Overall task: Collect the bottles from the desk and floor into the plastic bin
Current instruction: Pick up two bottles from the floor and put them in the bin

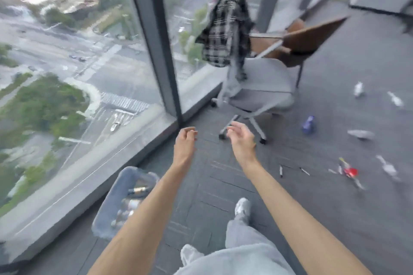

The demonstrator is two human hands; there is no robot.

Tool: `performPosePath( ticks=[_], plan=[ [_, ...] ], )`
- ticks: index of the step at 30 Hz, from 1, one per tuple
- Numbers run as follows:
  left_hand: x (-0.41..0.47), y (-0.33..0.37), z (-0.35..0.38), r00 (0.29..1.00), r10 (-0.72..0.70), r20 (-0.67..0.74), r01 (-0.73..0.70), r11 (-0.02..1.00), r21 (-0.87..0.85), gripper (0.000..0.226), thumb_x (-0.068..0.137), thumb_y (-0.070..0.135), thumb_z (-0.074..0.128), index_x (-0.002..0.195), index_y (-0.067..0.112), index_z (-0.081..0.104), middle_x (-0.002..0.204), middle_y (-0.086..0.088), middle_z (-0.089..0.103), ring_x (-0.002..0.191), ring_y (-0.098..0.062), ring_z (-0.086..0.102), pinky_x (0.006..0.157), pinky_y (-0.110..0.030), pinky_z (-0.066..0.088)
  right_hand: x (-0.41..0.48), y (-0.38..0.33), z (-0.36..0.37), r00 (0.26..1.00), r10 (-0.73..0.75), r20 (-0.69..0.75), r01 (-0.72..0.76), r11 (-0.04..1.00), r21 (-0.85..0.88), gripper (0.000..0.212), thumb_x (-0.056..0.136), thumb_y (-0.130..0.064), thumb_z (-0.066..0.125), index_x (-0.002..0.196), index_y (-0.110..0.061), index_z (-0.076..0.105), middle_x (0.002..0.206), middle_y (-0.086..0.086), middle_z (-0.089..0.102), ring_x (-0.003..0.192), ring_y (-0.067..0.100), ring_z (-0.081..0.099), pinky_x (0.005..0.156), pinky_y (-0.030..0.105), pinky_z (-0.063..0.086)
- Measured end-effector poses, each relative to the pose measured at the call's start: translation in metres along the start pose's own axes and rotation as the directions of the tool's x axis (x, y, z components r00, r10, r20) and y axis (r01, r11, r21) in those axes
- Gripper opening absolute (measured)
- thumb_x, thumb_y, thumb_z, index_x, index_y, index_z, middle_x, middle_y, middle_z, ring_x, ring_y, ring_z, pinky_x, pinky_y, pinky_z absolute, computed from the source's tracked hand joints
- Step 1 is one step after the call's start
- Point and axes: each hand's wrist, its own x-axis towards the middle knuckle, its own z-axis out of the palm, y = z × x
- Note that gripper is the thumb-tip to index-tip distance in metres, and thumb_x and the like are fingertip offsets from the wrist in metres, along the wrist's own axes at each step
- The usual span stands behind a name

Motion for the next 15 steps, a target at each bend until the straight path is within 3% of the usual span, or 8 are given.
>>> performPosePath(
  ticks=[2,7,13,15],
  plan=[
    [-0.011,0.008,0.048,0.993,0.009,0.115,-0.011,1.0,0.014,0.022,0.095,0.016,0.04,0.109,0.019,0.057,0.108,-0.002,0.066,0.093,-0.017,0.06,0.067,-0.029,0.048,0.0,0.008,-0.047,0.993,0.018,-0.12,-0.014,0.999,0.029,0.026,0.094,-0.012,0.056,0.118,-0.017,0.064,0.107,-0.001,0.07,0.105,0.018,0.067,0.096,0.032,0.05],
    [-0.041,0.02,0.169,0.941,-0.02,0.337,-0.007,0.997,0.078,0.023,0.094,0.021,0.041,0.111,0.022,0.057,0.108,0.003,0.066,0.098,-0.018,0.061,0.086,-0.04,0.052,-0.001,0.034,-0.169,0.933,0.08,-0.351,-0.054,0.995,0.083,0.027,0.096,-0.02,0.056,0.122,-0.019,0.063,0.113,0.0,0.07,0.105,0.019,0.067,0.095,0.036,0.05],
    [-0.089,0.026,0.33,0.848,-0.037,0.53,-0.063,0.984,0.169,0.02,0.095,0.017,0.04,0.108,0.02,0.056,0.108,-0.001,0.065,0.101,-0.02,0.06,0.088,-0.042,0.051,-0.002,0.082,-0.322,0.841,0.178,-0.511,-0.099,0.979,0.178,0.027,0.095,-0.02,0.056,0.122,-0.022,0.06,0.117,0.003,0.068,0.105,0.021,0.067,0.087,0.033,0.054],
    [-0.102,0.027,0.383,0.824,-0.05,0.565,-0.073,0.978,0.193,0.021,0.096,0.017,0.04,0.109,0.02,0.056,0.107,-0.001,0.065,0.098,-0.02,0.06,0.085,-0.039,0.05,0.0,0.096,-0.371,0.818,0.189,-0.543,-0.101,0.977,0.188,0.028,0.095,-0.02,0.056,0.123,-0.02,0.06,0.119,0.005,0.068,0.106,0.021,0.067,0.094,0.038,0.053]
  ],
)
